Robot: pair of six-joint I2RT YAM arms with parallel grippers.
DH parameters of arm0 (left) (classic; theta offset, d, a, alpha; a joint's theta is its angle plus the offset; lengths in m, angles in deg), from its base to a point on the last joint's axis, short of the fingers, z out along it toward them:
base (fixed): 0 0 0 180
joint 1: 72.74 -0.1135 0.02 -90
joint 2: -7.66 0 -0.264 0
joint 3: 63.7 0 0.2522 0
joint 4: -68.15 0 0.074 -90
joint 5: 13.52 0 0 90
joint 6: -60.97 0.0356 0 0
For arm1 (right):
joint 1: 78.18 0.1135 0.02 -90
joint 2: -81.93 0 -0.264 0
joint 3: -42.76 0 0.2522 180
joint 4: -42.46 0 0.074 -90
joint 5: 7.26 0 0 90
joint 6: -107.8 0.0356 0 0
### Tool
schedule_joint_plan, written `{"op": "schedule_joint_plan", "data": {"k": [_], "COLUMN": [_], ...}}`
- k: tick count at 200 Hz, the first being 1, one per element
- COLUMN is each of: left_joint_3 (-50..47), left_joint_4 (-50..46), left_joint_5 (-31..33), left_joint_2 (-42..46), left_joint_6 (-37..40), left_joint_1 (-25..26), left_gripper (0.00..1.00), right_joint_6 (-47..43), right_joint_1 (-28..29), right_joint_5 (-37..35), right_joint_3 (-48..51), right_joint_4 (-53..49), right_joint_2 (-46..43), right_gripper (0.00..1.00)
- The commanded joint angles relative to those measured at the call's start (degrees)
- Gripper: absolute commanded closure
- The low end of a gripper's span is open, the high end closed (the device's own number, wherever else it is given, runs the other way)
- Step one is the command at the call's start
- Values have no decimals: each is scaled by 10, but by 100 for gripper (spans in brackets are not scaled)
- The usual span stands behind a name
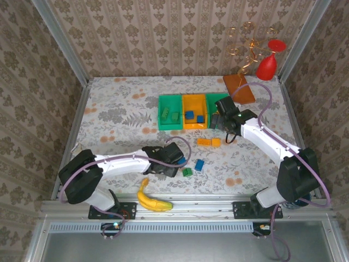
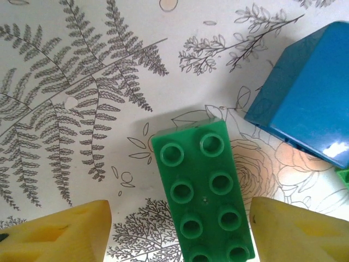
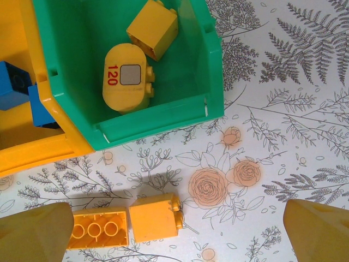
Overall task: Sort the legos into containers by color
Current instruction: Rotate the lego at the bottom-center of the table, then pick up the lego from the middle-left of the table.
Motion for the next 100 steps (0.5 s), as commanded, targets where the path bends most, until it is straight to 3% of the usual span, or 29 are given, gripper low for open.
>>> {"op": "schedule_joint_plan", "data": {"k": [1,42,100], "left_joint_3": [0,4,-5], "left_joint_4": [-5,11,26], "left_joint_5": [1,-11,-36], "left_joint_2": [15,-2,-33], "left_joint_6": [0,10,14], "left_joint_1": [-4,-6,-19], "left_gripper": [29,24,34], "right_joint_6": [14,12,13], "right_joint_1": [3,3,3], "right_joint_5": [-3,-4,-4], "right_joint_3": [-4,-7,-6], "right_joint_4": [-1,-5,-5], "right_joint_2": [10,7,3], "right_gripper": [0,0,0]}}
